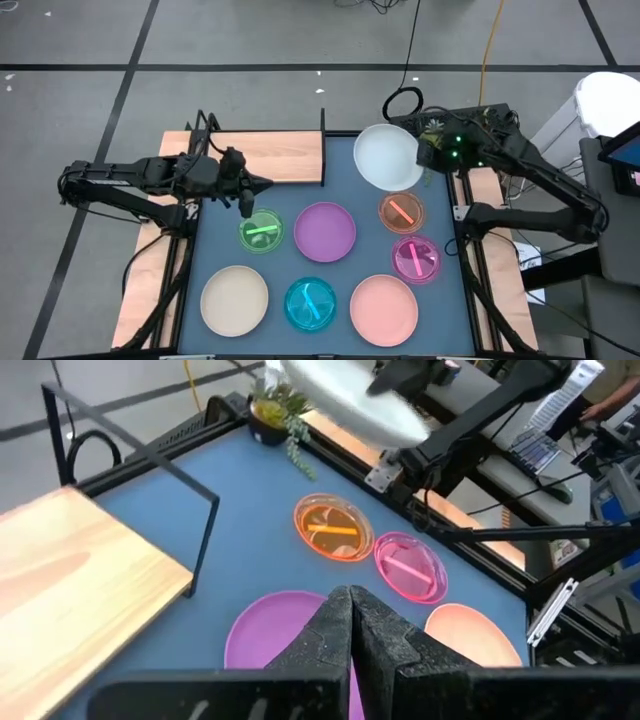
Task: Place and stack plates onto a shelf
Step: Put the gray plate on the shelf
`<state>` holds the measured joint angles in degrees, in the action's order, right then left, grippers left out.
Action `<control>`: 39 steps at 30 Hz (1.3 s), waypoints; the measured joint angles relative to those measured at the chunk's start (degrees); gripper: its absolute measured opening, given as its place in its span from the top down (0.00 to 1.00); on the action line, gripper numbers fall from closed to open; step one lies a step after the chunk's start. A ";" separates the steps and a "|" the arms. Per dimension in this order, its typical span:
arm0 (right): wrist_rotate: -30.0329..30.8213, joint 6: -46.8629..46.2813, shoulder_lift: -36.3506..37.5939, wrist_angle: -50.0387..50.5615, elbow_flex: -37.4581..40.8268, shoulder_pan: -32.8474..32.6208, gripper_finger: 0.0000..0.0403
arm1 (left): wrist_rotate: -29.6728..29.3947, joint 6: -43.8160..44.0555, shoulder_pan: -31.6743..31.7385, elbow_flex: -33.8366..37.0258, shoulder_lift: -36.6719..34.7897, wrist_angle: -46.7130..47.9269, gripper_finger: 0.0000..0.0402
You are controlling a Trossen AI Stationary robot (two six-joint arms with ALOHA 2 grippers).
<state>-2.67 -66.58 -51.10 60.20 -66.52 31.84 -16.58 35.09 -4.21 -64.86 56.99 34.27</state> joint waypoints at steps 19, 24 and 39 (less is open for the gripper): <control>6.96 -2.73 -14.98 -0.34 -18.23 -12.27 1.00 | -1.02 8.08 0.00 -0.02 0.00 -1.57 0.88; 9.04 -4.18 -17.27 -3.98 -19.37 -15.77 1.00 | -1.92 12.51 0.90 -0.02 0.00 -1.58 0.70; 11.67 -3.15 -25.28 -10.60 -19.37 -21.71 1.00 | -1.64 28.92 6.08 -0.02 0.00 -11.49 0.45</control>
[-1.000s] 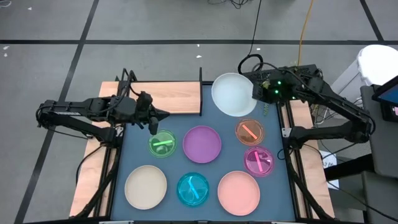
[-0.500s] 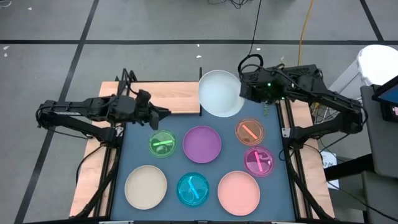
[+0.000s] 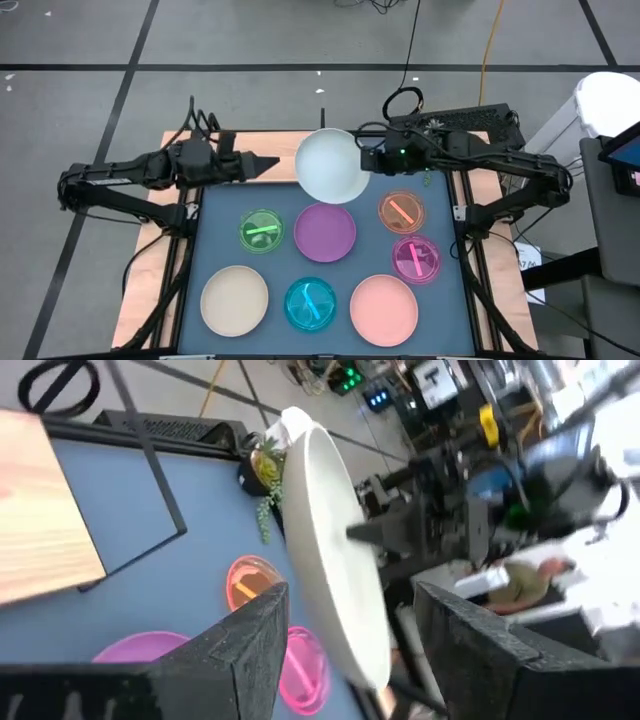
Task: Place and stack plates onto a shelf
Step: Put the gray plate on the shelf
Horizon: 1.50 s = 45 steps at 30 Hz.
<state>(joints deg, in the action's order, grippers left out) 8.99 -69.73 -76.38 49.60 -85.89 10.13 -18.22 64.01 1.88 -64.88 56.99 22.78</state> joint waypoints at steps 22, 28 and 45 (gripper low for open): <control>0.43 3.35 -1.38 -0.92 -0.02 -0.11 1.00 | -1.33 0.19 1.13 -21.92 19.21 21.93 0.45; 1.86 3.39 -1.38 -0.92 -0.02 -0.11 1.00 | -1.44 -0.66 2.81 -22.24 20.89 24.64 0.55; 3.86 5.91 -2.04 -0.95 0.00 -0.02 1.00 | -0.94 -5.49 3.79 -22.18 23.77 21.31 0.83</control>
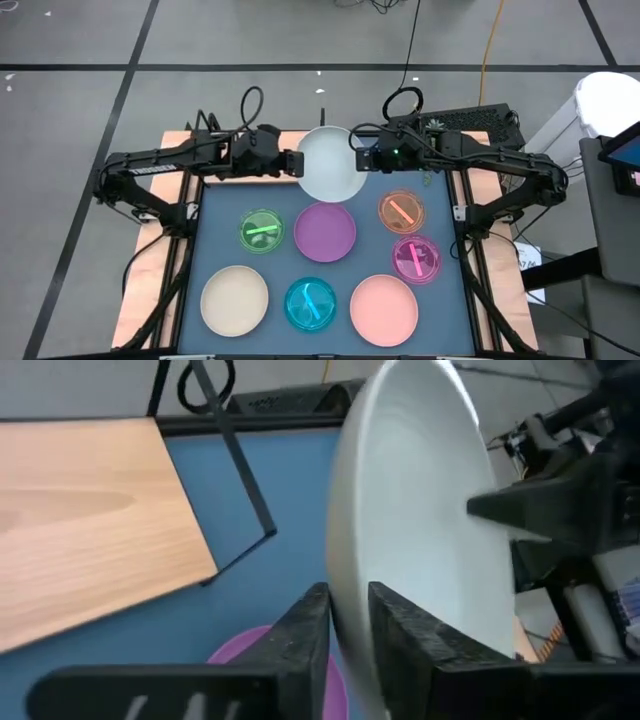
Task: Place and stack plates onto a shelf
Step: Put the gray plate on the shelf
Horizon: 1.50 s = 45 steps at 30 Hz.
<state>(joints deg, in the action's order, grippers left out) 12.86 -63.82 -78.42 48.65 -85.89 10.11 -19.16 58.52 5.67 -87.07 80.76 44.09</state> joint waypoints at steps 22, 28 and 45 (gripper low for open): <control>0.45 1.72 -0.12 -2.26 -0.11 0.04 0.40 | 2.24 -0.37 1.08 0.09 -0.26 0.51 0.96; 0.47 2.25 -0.13 -1.86 -0.09 0.68 0.32 | 4.02 -1.49 3.31 0.09 -0.95 0.66 0.96; -10.91 7.13 -0.15 -7.08 0.02 7.68 0.13 | 8.16 -1.79 6.58 0.14 -1.74 1.28 0.96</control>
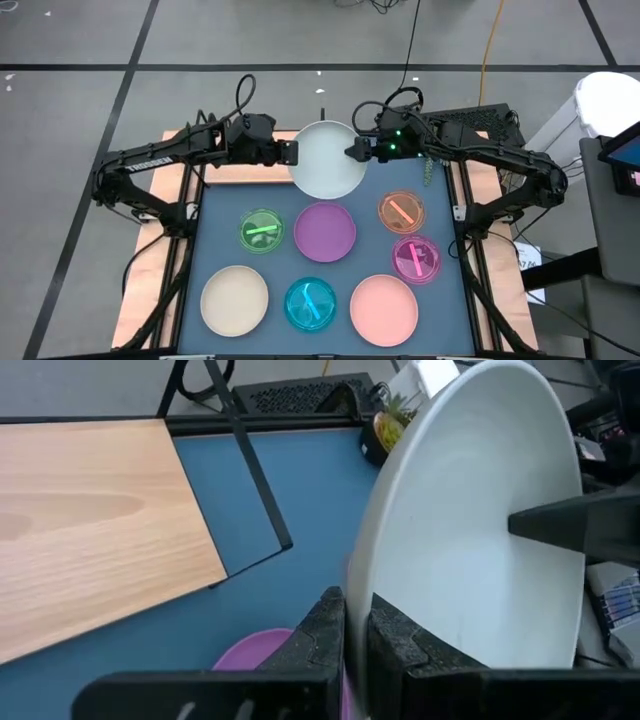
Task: Place and stack plates onto a shelf
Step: Put the gray plate on the shelf
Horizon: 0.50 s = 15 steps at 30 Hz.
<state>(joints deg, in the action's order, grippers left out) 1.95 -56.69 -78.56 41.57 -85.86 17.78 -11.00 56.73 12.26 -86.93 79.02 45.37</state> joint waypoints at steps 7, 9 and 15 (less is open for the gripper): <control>-3.85 0.10 -0.07 -0.26 0.04 0.82 0.11 | 1.11 -0.94 2.37 0.65 -0.02 -0.10 0.96; -4.99 -0.01 0.14 -0.31 0.07 1.04 0.11 | 1.05 -1.50 3.30 0.65 -0.02 -0.03 0.96; -8.04 -1.03 0.73 -3.96 0.07 2.40 0.11 | 1.67 -3.72 6.03 0.77 -0.02 1.12 0.96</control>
<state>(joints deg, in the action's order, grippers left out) -6.09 -57.72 -77.83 37.61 -85.80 20.19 -9.33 53.01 18.28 -86.15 79.00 46.49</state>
